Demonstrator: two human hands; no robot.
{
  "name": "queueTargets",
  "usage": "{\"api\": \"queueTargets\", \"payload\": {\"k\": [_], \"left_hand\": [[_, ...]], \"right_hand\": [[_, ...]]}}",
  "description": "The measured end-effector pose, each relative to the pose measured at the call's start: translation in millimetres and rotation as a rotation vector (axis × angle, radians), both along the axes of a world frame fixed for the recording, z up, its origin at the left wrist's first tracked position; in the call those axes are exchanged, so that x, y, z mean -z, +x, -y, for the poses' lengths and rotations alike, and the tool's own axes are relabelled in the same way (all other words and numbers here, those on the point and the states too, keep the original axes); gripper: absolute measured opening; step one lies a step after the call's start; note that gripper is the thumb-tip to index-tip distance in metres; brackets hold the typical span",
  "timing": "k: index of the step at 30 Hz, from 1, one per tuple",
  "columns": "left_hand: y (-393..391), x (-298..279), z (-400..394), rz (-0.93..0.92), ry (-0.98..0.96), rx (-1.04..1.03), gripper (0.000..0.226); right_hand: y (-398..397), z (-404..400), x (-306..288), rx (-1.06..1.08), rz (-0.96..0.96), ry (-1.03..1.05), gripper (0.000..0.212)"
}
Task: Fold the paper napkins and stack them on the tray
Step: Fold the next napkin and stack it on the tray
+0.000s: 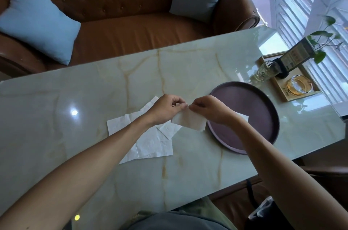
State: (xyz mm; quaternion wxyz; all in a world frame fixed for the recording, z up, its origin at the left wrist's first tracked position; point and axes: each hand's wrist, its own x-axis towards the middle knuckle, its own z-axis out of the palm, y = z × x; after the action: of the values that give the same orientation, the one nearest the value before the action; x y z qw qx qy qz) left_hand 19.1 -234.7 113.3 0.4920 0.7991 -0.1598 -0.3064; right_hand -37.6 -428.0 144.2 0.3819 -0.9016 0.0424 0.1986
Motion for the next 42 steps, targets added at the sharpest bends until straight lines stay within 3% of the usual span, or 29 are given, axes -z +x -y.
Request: {"api": "queueTargets", "payload": {"k": [6,9,12,16,19,25,27,38,42], "left_hand": [[4.7,10.9,30.1,-0.003,-0.034,-0.066,0.017],[7.0,18.9,47.0,-0.062,-0.048,-0.072,0.017],[6.5,27.2,71.4,-0.107,-0.054,-0.024,0.017],[1.3,44.5,116.8,-0.189,-0.065,0.037,0.018],[-1.6,61.8,149.7,-0.274,-0.079,0.023,0.015],[-10.1,107.4,202.0,-0.451,0.019,-0.109,0.026],[-15.3,123.8,217.0,-0.477,0.079,-0.145,0.017],[-29.6,169.4,264.1,-0.284,0.288,-0.198,0.01],[-31.8,172.3,267.5,-0.202,0.338,-0.173,0.01]], "right_hand": [[-15.5,49.8,11.5,0.101,-0.018,0.052,0.036],[-33.8,84.0,23.1,0.297,-0.015,0.119,0.033],[-53.2,109.8,42.7,0.508,-0.094,0.355,0.03],[-72.8,124.7,73.9,0.618,-0.296,0.742,0.035],[-78.0,134.6,92.6,0.716,-0.332,0.841,0.026],[-81.3,170.8,123.2,0.935,-0.284,0.679,0.011],[-81.7,182.0,132.7,0.987,-0.296,0.65,0.011],[-80.7,210.7,175.2,1.113,-0.352,0.448,0.007],[-80.7,213.1,185.1,1.079,-0.366,0.322,0.02]]}}
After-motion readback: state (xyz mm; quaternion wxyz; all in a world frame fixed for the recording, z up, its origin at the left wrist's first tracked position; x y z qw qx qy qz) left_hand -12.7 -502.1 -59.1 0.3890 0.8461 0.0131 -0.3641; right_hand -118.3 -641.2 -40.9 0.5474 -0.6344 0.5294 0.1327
